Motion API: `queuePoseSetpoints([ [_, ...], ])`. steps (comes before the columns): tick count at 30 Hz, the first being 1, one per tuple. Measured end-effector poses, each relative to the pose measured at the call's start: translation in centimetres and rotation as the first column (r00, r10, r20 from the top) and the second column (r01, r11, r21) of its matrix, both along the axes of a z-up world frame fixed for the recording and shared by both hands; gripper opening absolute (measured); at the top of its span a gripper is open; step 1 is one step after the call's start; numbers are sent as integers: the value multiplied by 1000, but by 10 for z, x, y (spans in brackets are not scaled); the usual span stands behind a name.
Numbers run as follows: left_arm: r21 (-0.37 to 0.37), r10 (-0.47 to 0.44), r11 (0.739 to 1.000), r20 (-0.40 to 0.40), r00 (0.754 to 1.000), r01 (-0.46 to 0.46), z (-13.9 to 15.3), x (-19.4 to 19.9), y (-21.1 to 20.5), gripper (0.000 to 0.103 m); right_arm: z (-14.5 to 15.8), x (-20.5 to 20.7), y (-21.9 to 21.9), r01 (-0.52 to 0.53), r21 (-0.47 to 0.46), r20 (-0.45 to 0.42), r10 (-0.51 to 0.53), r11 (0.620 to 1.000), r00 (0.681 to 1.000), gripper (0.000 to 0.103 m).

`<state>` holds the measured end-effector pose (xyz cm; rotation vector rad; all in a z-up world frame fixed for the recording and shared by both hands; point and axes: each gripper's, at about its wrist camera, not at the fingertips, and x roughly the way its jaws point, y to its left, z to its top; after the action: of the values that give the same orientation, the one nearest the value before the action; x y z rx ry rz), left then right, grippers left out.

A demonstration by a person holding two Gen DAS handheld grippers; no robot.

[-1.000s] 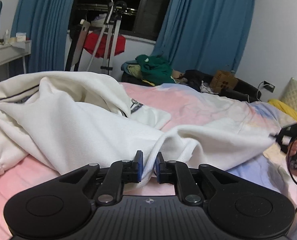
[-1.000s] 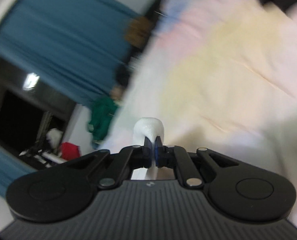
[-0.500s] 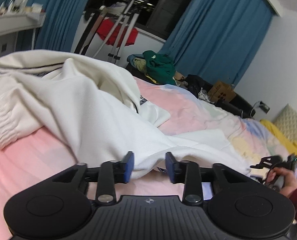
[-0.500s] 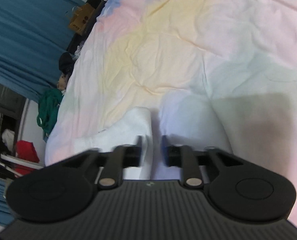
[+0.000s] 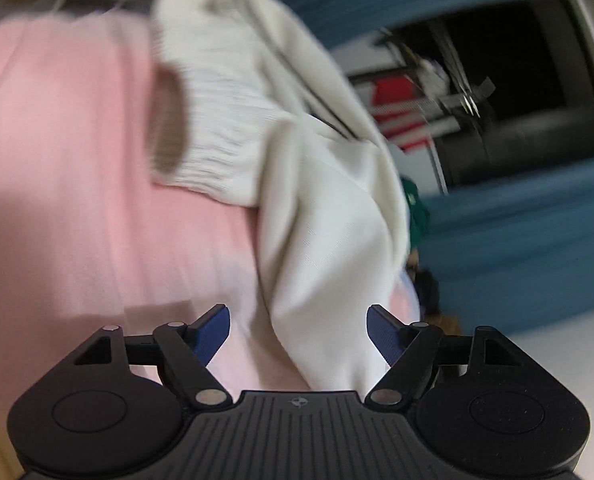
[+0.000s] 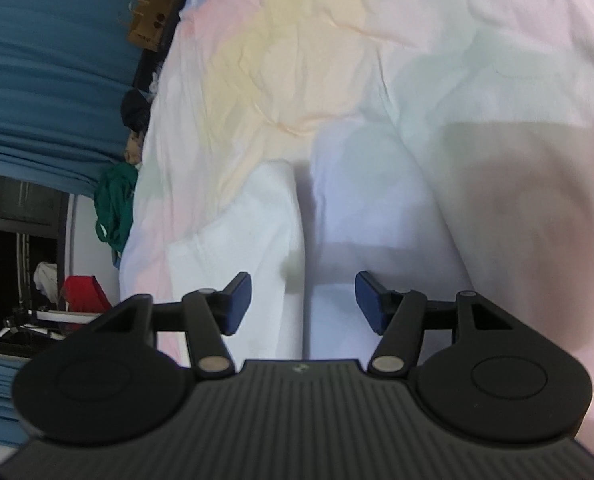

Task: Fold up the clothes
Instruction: 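Lift the ribbed cuff with the left gripper while the right gripper regrasps the hem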

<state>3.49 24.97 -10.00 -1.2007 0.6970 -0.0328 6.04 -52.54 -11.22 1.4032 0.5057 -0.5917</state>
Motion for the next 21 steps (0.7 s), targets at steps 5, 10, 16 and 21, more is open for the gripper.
queuePoseSetpoints([
  [5,-62,139,988,-55,989,-142,-23,27,20,79,-5,5,3,-9,10,19,8,1000,1000,60],
  [10,-129,224,964,-81,971,-233,-37,47,32,79,-7,13,6,-24,-2,39,24,1000,999,60],
  [16,-125,276,950,-96,956,-287,-36,64,29,73,-1,20,7,-25,-64,42,28,998,999,60],
  [21,-138,271,951,-68,960,-278,-40,68,34,59,4,35,9,-50,-150,37,56,987,998,59],
])
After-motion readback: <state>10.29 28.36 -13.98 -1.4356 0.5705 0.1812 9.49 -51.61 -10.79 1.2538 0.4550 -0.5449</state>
